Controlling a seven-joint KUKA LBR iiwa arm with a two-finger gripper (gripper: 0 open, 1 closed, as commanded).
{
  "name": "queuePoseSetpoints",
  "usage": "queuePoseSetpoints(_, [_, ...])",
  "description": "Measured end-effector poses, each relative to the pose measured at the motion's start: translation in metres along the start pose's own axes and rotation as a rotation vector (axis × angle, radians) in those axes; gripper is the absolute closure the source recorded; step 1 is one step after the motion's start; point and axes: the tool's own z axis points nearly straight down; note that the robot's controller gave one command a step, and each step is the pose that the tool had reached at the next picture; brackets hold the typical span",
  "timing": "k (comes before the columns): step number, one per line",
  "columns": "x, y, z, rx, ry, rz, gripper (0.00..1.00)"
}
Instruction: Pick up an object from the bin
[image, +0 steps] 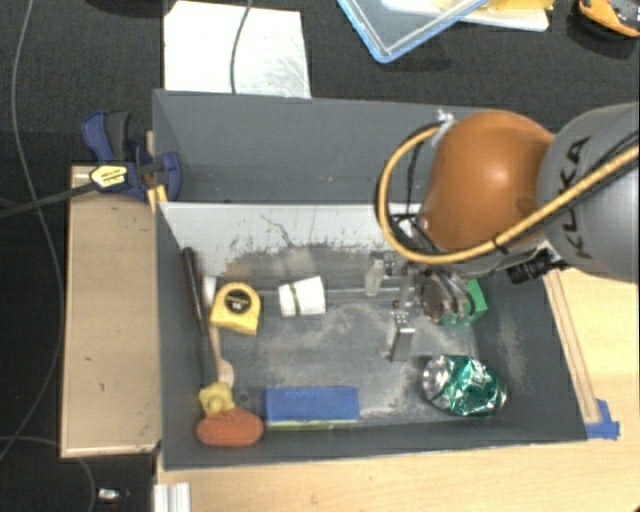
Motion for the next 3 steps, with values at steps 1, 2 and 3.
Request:
queuePoseSetpoints(1, [-0.002,0.000,-0.004,-0.001,-0.008,0.002,0.00])
queuePoseSetpoints(2, [0.008,-0.066,0.035,-0.001,-0.011,-0.022,0.00])
queuePoseSetpoints(3, [-0.007,-0.100,0.054,-0.002,-0.019,-0.083,0.00])
